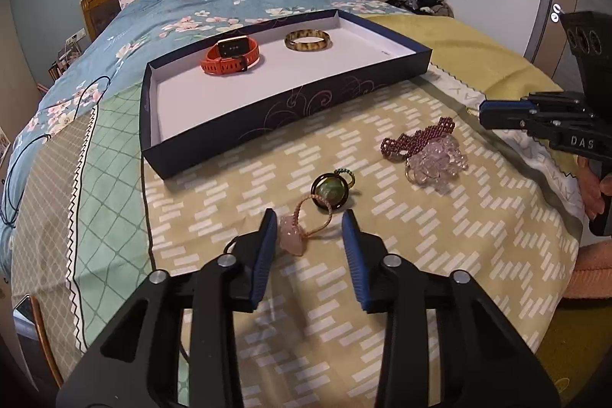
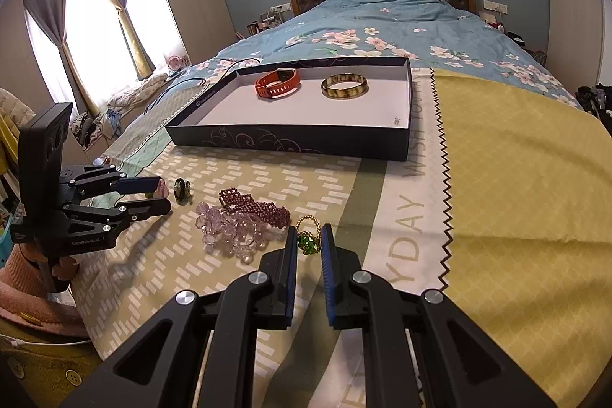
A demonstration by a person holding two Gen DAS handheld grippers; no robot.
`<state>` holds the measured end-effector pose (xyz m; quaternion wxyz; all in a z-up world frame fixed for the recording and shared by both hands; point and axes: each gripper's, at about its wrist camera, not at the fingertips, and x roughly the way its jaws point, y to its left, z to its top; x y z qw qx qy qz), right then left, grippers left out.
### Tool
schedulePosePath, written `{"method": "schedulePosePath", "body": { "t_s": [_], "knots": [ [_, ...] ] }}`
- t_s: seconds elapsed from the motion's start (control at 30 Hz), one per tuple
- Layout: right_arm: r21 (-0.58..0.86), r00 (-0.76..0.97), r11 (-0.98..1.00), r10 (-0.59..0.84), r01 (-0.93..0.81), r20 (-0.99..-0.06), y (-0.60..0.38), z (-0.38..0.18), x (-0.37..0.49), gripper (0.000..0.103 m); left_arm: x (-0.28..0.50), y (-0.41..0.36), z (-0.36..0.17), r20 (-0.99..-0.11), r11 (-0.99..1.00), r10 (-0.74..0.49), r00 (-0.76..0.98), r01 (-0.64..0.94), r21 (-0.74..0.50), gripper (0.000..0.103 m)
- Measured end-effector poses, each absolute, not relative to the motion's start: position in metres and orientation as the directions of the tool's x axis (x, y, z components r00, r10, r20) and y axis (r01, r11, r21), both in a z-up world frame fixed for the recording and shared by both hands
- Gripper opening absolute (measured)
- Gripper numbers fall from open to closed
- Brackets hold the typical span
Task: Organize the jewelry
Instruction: 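Move the left tool to the pink pendant necklace while the right tool approaches the crystal bracelet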
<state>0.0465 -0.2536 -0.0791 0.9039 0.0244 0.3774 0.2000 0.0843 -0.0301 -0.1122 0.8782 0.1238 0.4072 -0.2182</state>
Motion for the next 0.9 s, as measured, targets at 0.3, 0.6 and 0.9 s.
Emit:
{"method": "schedulePosePath", "body": {
  "t_s": [0.3, 0.6, 0.9],
  "knots": [
    [0.188, 0.645, 0.916, 0.385, -0.354, -0.660, -0.250, -0.076, 0.046, 0.011, 0.078, -0.023, -0.112, -0.769, 0.887, -0.287, 0.571, 0.462, 0.012, 0.024],
    [0.194, 0.656, 0.914, 0.394, -0.357, -0.644, -0.250, -0.071, 0.045, 0.011, 0.072, -0.016, -0.106, -0.750, 0.893, -0.323, 0.578, 0.448, -0.040, 0.023],
    [0.193, 0.676, 0.910, 0.402, -0.366, -0.617, -0.248, -0.062, 0.047, 0.011, 0.067, -0.014, -0.090, -0.712, 0.894, -0.348, 0.609, 0.444, -0.058, 0.023]
  ]
}}
